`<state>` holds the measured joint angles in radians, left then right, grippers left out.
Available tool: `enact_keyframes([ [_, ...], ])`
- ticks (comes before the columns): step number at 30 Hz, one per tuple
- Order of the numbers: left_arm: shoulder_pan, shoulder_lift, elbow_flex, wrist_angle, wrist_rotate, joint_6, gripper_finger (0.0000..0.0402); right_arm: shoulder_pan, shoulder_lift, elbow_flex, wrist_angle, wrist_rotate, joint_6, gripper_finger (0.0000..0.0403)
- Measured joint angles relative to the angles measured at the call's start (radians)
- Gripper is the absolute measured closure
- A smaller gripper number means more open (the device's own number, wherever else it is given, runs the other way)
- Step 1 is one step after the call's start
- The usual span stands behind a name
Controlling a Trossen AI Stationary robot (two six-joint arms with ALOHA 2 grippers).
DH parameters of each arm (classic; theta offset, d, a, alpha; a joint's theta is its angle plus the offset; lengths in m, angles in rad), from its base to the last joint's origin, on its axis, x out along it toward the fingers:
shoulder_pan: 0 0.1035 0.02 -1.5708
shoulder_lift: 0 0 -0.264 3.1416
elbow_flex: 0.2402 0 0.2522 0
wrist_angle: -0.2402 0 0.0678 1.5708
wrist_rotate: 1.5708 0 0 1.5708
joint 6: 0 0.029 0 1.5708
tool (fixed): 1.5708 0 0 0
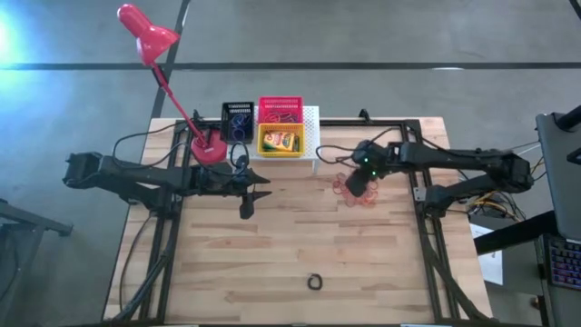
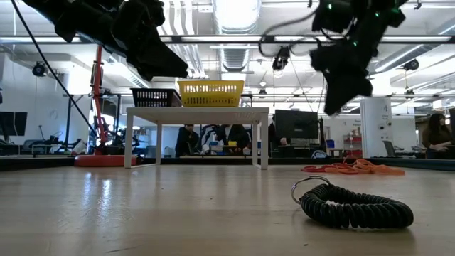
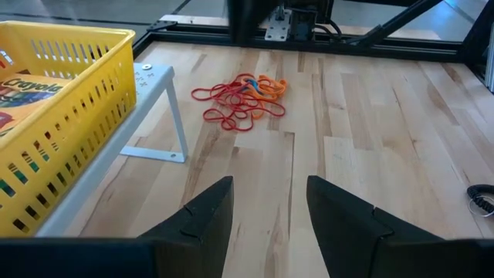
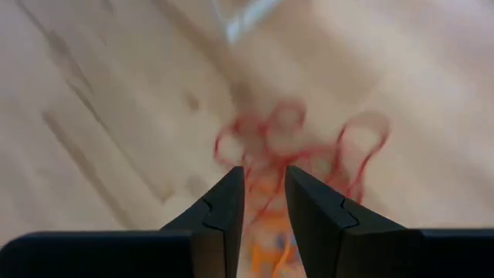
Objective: Pick & Place Office Desk Supplies
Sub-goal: Put the red rubber band into the red bin on the shelf
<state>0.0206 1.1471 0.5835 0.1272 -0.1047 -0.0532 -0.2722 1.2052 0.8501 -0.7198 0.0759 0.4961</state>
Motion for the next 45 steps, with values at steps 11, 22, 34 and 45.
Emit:
enact_keyframes([
  [11, 0.0, 0.0, 0.0, -0.005, 0.0, 0.0, 0.0231, -0.009, 0.127, -0.102, 0.003, 0.038, 0.126, 0.0299],
  [22, 0.0, 0.0, 0.0, -0.005, 0.0, 0.0, 0.0231, -0.016, 0.295, -0.103, 0.038, 0.059, 0.054, 0.0318],
  [34, 0.0, 0.0, 0.0, -0.012, 0.0, 0.0, 0.0231, -0.016, 0.175, -0.072, 0.036, 0.05, 0.024, 0.0394],
  [45, 0.0, 0.0, 0.0, -0.021, 0.0, 0.0, 0.0231, -0.015, -0.044, 0.119, 0.059, 0.155, -0.041, 0.0394],
])
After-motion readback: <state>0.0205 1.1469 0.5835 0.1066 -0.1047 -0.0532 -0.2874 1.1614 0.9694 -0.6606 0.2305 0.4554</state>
